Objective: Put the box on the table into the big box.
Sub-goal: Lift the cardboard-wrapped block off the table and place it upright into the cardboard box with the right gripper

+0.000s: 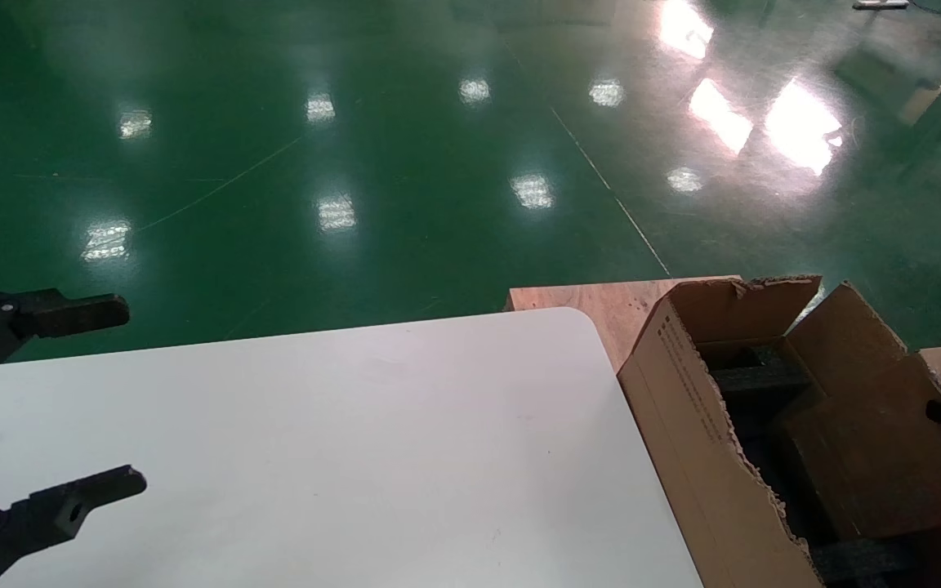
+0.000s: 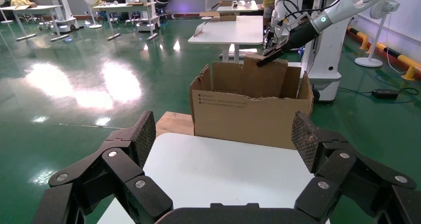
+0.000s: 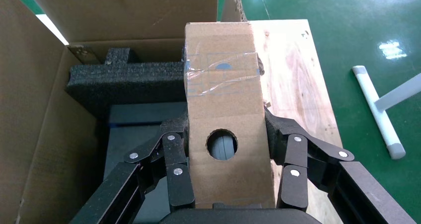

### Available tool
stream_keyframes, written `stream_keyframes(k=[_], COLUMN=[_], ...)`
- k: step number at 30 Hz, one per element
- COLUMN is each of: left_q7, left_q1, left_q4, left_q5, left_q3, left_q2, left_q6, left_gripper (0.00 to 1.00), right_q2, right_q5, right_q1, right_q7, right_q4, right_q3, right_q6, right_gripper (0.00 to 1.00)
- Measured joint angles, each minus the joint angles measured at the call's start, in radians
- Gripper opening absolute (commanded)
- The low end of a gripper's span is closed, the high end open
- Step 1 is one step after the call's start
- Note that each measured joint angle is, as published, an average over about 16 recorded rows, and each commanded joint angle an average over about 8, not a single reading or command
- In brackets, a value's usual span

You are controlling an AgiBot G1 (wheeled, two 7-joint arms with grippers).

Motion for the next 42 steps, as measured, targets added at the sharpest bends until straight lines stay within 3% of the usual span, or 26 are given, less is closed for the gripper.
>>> stream_keyframes(k=[20, 42], left_q7=[0.000, 0.000], left_q1=[0.000, 0.000], left_q4=[0.000, 0.000], left_q5=[0.000, 0.000], left_q3=[0.000, 0.000], left_q2=[0.000, 0.000], left_q6=[0.000, 0.000], left_gripper=[1.00, 1.00], right_q2=[-0.027, -0.032], right_q5=[-0.049, -0.136], right_q1=[0.058, 0.067], right_q7=[0.075, 0.167], right_q4=[0.106, 0.209], right_q3=[-0.131, -0.155], right_q6=[0.122, 0.244], right_gripper=[0.00, 0.00])
